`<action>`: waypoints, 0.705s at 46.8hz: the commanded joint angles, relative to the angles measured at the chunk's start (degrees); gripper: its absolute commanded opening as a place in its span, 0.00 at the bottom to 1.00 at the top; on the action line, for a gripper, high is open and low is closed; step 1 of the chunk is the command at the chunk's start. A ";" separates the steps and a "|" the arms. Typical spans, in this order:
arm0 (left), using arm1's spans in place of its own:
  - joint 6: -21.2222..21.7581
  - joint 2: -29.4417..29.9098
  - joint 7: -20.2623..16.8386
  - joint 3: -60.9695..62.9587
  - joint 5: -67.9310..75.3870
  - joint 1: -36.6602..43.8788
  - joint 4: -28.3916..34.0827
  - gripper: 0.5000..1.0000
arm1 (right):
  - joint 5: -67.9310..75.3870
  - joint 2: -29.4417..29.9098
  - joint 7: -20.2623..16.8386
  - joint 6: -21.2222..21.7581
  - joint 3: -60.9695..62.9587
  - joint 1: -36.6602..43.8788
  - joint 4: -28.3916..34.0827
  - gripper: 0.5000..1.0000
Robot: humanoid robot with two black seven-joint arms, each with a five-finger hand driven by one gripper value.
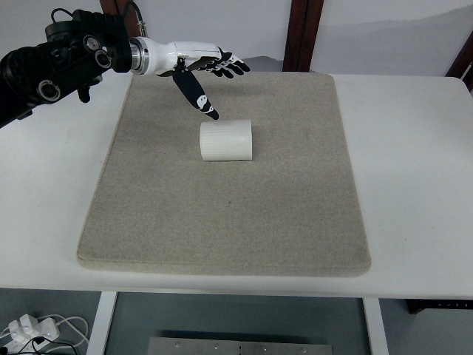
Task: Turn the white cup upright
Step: 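Reach the left hand over the sideways white cup, fingers pointing down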
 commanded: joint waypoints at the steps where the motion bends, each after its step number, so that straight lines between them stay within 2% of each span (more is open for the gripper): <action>1: -1.70 -0.03 4.02 -0.06 -0.01 -1.12 -1.74 0.99 | 0.00 0.00 0.00 0.00 0.00 0.00 0.00 0.90; 17: -2.05 -0.47 15.01 0.73 0.08 -2.00 -7.46 0.99 | 0.00 0.00 0.00 0.00 0.00 0.00 0.00 0.90; 33: 0.94 -2.84 17.13 3.81 -0.01 -1.12 -7.02 0.99 | 0.00 0.00 0.00 0.00 0.00 0.00 0.00 0.90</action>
